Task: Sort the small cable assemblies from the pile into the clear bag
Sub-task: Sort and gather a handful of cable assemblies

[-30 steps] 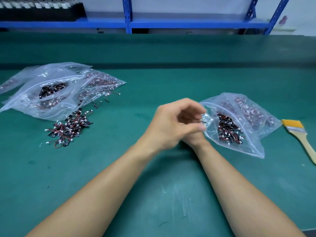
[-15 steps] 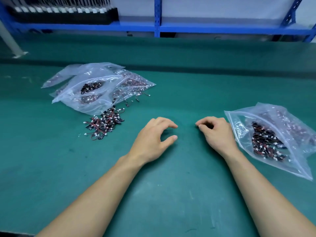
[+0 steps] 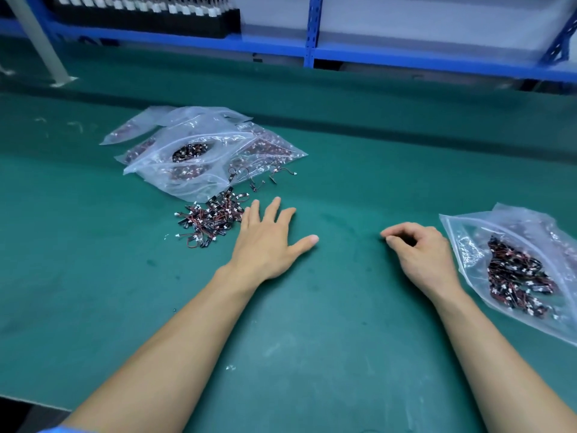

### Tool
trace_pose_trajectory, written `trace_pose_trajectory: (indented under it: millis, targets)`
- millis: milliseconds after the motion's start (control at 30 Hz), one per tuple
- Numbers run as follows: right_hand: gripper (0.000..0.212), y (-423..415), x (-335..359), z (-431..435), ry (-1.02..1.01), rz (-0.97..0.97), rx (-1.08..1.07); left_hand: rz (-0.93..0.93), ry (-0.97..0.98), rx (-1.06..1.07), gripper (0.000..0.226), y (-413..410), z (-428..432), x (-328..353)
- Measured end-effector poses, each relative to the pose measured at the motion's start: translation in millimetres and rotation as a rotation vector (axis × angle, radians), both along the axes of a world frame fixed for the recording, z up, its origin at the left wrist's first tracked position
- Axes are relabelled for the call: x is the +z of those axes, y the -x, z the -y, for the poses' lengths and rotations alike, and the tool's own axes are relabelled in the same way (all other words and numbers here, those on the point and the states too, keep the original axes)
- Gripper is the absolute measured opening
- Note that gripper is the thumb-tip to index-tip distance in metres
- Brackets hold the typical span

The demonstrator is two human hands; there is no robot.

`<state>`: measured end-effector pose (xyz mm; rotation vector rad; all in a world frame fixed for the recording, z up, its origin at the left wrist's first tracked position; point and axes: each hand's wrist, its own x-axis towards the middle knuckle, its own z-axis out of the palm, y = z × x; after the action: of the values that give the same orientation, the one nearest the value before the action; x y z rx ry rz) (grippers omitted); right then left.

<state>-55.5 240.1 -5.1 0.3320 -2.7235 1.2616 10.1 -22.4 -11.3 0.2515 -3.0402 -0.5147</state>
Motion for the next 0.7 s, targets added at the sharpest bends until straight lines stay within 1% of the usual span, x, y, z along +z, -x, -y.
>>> trace_pose_trajectory:
  millis: [67,200,267,333,400,467,533,633,700]
  targets:
    - [0.032,1.1,-0.9,0.1,0.007,0.000,0.002,-0.032,-0.043,-0.086,0.082,-0.2,-0.9,1.5]
    - [0.027,2.6,-2.5,-0.5,0.035,0.024,0.017,-0.099,-0.201,-0.364,0.070,-4.4,-10.9,4.3]
    - [0.025,2.9,-3.4,-0.8,0.048,0.034,0.022,-0.163,-0.251,-0.434,0.067,-5.4,-13.6,5.4]
    - [0.024,3.4,-4.2,-1.2,0.054,0.034,0.022,-0.234,-0.220,-0.404,0.064,-4.4,-10.8,6.5]
    - [0.024,3.4,-4.3,-1.2,0.062,0.034,0.022,-0.253,-0.117,-0.281,0.065,-3.2,-4.6,6.8]
    - [0.023,3.1,-3.9,-0.9,0.065,0.037,0.022,-0.209,-0.015,-0.114,0.070,-2.2,1.1,5.4]
    - [0.023,2.7,-3.7,-0.8,0.069,0.041,0.022,-0.131,-0.010,0.004,0.075,-0.8,3.3,3.9]
    - [0.023,2.0,-3.4,-0.8,0.072,0.049,0.017,-0.069,-0.047,0.000,0.079,1.5,0.8,2.7]
    - [0.023,1.9,-3.1,-0.8,0.073,0.053,0.015,-0.122,-0.074,-0.059,0.077,2.3,-2.7,3.5]
